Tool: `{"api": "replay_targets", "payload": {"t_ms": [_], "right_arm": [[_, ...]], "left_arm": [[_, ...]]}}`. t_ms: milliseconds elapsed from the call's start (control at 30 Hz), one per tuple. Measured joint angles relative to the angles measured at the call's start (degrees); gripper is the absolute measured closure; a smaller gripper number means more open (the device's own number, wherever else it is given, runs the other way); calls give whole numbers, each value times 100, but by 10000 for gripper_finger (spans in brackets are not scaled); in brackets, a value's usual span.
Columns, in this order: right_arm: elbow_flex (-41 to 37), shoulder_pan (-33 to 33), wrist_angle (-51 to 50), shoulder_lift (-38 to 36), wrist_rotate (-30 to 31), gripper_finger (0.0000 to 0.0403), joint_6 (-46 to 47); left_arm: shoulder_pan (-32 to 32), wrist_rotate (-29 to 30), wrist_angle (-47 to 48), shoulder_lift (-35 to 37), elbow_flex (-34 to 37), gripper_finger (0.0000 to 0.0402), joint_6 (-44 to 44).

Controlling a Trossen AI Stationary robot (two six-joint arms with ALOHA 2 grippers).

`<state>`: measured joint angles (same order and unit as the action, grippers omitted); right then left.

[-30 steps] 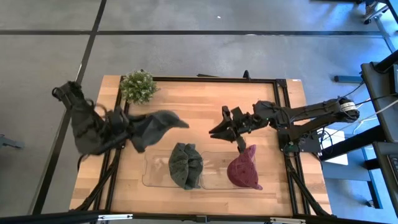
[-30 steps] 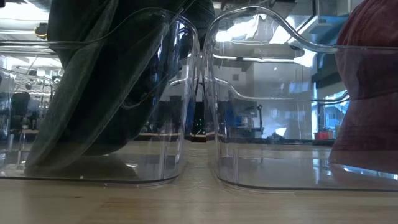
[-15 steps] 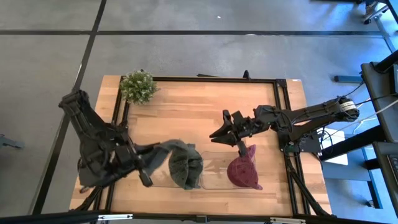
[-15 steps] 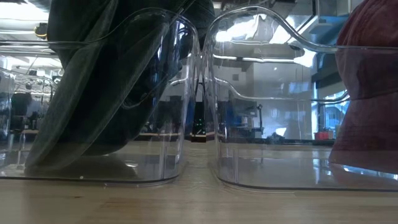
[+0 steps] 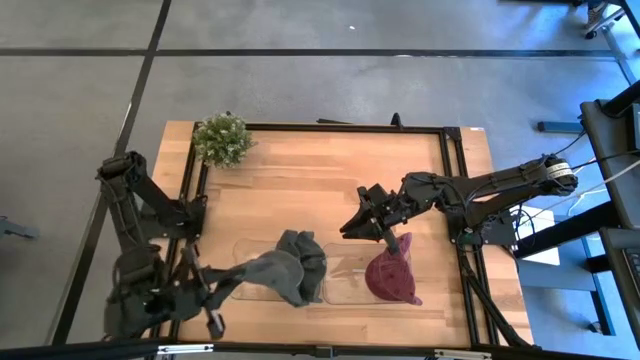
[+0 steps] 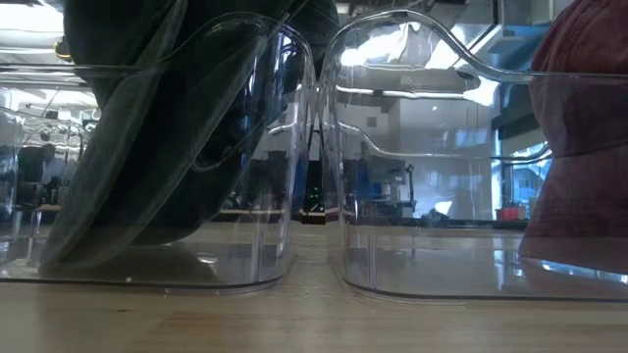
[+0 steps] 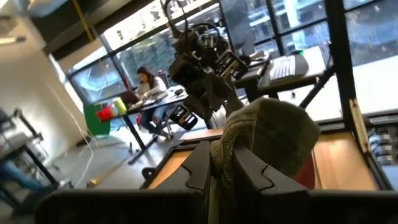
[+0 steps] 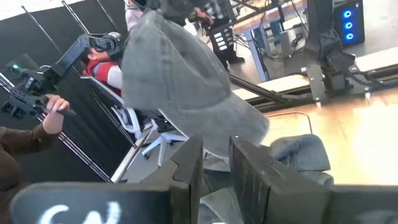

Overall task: Pick & Place hat
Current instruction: Put the grey cap into the left transparent bin

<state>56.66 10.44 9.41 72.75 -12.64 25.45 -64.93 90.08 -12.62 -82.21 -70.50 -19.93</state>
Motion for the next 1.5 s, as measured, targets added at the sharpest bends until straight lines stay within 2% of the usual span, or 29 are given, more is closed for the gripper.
{"api": "replay_targets", "payload": {"t_ms": [133, 267, 400, 467, 667, 867, 1067, 1267, 1500], "right_arm": [[0, 0, -9, 0, 4, 324, -2], [0, 0, -11, 0, 218, 324, -7], [0, 0, -9, 0, 488, 324, -23], [0, 0, -3, 0, 661, 324, -26], [0, 46, 622, 120, 1204, 324, -423], [2, 278, 1733, 746, 1234, 324, -1386], [0, 338, 1860, 1116, 1286, 325, -1414], [0, 337, 2646, 1318, 1272, 325, -1517], [0, 352, 3112, 1504, 1872, 324, -1956]], "left_arm": [[-91, -6, -135, 29, 0, 374, -771], [95, 2, -710, 194, -3, 374, -941], [55, -3, -693, 272, -4, 374, -1980], [-43, -13, -693, 360, 0, 374, -2178], [-53, -10, -686, 587, 0, 374, -2155], [412, -5, -700, 820, 0, 374, -2006], [906, 4, -977, 1093, 0, 374, -1681], [1320, 1, -1039, 1239, 0, 374, -1422], [1761, -5, -1041, 1247, -2, 374, -1078]]}}
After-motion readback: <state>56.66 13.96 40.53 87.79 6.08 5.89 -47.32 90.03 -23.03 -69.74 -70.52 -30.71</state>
